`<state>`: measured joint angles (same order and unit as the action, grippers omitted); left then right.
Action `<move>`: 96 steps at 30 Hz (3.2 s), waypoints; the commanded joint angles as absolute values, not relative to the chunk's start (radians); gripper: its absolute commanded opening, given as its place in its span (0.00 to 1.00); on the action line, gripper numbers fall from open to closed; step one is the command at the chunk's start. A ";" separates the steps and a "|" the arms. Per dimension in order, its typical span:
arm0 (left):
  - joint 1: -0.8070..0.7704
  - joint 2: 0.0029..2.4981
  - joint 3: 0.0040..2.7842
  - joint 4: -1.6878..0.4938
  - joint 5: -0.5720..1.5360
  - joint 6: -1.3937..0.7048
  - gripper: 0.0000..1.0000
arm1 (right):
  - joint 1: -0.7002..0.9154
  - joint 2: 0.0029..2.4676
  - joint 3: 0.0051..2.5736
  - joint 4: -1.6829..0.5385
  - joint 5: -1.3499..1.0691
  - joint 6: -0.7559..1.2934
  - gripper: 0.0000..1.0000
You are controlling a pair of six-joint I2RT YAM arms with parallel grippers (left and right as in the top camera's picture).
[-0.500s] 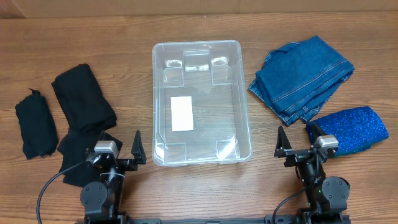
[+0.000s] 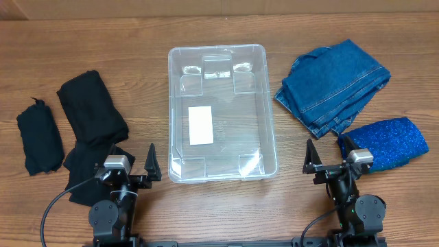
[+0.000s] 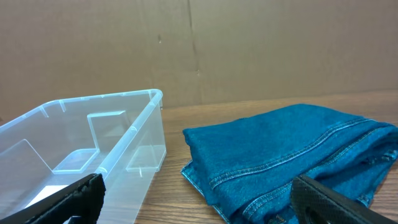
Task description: Pack container
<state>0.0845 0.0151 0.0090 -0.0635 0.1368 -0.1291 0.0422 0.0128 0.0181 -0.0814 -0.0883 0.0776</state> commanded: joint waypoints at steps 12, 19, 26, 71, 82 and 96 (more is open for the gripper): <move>0.078 0.005 0.005 -0.065 0.123 -0.142 1.00 | 0.050 0.006 0.008 -0.077 -0.080 0.078 1.00; 0.078 0.005 0.005 -0.065 0.123 -0.142 1.00 | 0.050 0.006 0.008 -0.077 -0.080 0.078 1.00; 0.078 0.005 0.005 -0.065 0.123 -0.142 1.00 | 0.049 0.006 0.008 -0.077 -0.080 0.078 1.00; 0.078 0.786 0.992 -0.631 0.173 -0.157 1.00 | -0.078 1.150 1.181 -0.737 0.013 0.209 1.00; 0.078 0.988 1.154 -0.834 0.176 -0.157 1.00 | -0.295 1.625 1.583 -1.006 -0.134 0.194 1.00; 0.078 0.988 1.154 -0.840 0.173 -0.153 1.00 | -0.525 1.976 1.582 -0.913 -0.492 0.109 1.00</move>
<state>0.0845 0.9913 1.1267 -0.8394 0.1642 -0.1764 -0.5144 1.9186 1.5600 -0.9329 -0.3523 0.1741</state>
